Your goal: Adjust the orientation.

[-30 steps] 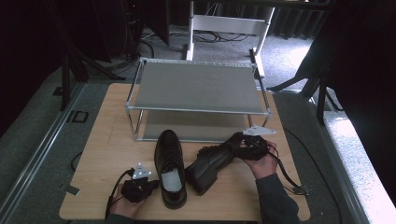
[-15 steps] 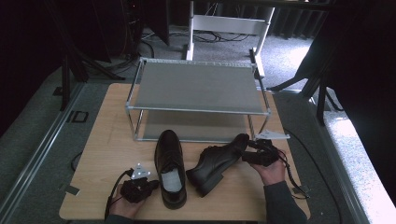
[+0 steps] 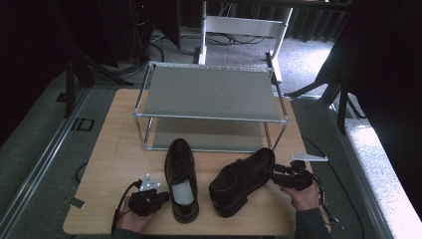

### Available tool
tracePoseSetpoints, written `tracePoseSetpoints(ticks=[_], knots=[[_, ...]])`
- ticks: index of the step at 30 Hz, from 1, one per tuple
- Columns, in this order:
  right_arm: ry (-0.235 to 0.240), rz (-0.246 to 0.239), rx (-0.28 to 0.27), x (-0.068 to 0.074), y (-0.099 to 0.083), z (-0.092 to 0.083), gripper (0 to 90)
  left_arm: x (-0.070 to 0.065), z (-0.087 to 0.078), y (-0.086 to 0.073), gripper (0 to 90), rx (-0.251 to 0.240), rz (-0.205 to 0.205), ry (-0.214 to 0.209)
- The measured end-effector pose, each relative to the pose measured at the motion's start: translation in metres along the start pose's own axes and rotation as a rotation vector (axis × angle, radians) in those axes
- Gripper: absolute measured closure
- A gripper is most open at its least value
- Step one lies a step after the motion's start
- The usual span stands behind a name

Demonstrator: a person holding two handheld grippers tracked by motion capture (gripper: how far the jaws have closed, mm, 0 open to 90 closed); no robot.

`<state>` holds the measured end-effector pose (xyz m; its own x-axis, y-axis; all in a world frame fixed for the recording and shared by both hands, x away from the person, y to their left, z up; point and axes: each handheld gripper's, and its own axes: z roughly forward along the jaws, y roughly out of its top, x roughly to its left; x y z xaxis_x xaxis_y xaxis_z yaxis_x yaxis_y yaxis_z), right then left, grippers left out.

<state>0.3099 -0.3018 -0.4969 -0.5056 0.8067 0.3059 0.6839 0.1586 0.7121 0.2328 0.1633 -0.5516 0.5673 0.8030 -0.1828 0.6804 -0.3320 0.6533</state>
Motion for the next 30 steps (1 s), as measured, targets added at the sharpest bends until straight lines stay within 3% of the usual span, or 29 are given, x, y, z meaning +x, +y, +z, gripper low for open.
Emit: tracePoseSetpoints(ticks=[5,6,7,10,11,16,19,22,24,30], knots=[[-0.012,-0.019,0.016,-0.003,-0.006,-0.002,43.5,0.000,-0.001,0.000,84.6,-0.003,0.002,0.002],[-0.058,-0.035,0.031,-0.004,-0.009,-0.001,51.8,0.000,-0.001,0.000,84.6,-0.003,0.003,0.002],[-0.076,-0.040,0.036,-0.004,-0.011,0.001,53.1,0.000,-0.001,0.000,84.6,-0.004,0.003,0.003],[-0.029,-0.013,0.031,-0.007,-0.011,0.009,57.0,-0.001,-0.001,0.000,84.6,-0.005,0.008,0.009],[-0.037,-0.017,0.027,-0.006,-0.010,0.010,57.0,-0.001,-0.002,0.000,84.5,-0.011,0.005,0.007],[-0.092,-0.050,0.019,0.001,-0.007,0.007,53.3,0.000,-0.003,0.000,84.1,-0.020,0.005,0.006],[-0.048,-0.065,-0.013,0.015,-0.004,-0.005,47.4,0.000,-0.003,0.000,83.1,-0.028,0.002,0.014],[-0.036,-0.088,-0.023,0.025,-0.002,-0.010,44.1,0.000,-0.004,0.001,81.1,-0.031,0.002,0.020],[0.001,-0.113,-0.033,0.040,0.002,-0.015,39.0,0.001,-0.004,0.001,80.1,-0.036,0.002,0.028],[0.022,-0.147,-0.020,0.059,0.001,-0.015,28.9,0.001,-0.005,0.001,78.6,-0.040,0.001,0.033]])
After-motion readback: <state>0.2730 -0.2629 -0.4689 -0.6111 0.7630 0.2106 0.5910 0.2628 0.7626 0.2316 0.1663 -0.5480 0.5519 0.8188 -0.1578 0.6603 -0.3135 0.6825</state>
